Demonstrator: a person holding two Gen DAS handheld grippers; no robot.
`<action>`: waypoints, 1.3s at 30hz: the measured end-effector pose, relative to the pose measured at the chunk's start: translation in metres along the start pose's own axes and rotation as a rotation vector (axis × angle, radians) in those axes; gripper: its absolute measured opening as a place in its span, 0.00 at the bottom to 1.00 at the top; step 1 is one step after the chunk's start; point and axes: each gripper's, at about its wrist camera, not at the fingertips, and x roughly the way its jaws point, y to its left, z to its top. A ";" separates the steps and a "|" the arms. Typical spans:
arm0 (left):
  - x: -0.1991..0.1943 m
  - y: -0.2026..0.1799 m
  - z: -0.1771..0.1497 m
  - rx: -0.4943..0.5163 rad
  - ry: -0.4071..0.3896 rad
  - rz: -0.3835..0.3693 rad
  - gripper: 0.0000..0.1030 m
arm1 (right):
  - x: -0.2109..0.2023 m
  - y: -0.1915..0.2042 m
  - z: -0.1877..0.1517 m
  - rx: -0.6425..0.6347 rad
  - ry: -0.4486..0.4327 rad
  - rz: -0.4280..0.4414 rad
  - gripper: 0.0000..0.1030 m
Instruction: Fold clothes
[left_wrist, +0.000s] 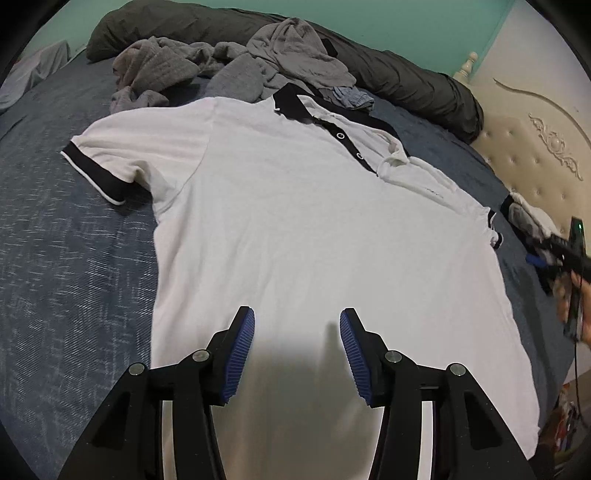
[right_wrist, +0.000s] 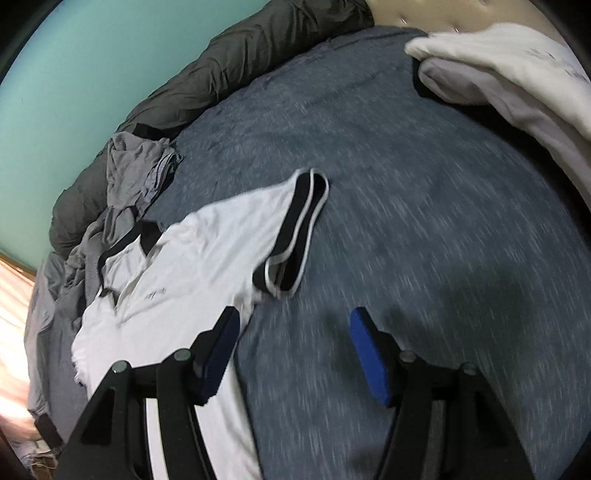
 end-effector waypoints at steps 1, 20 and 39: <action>0.001 0.000 0.000 0.002 -0.004 -0.002 0.51 | 0.006 0.001 0.006 -0.003 -0.008 -0.004 0.61; 0.009 0.010 0.001 -0.024 -0.026 -0.021 0.54 | 0.091 -0.013 0.071 0.046 -0.078 -0.121 0.61; 0.009 0.014 -0.003 -0.037 -0.029 -0.023 0.55 | 0.090 0.018 0.065 -0.185 -0.137 -0.127 0.03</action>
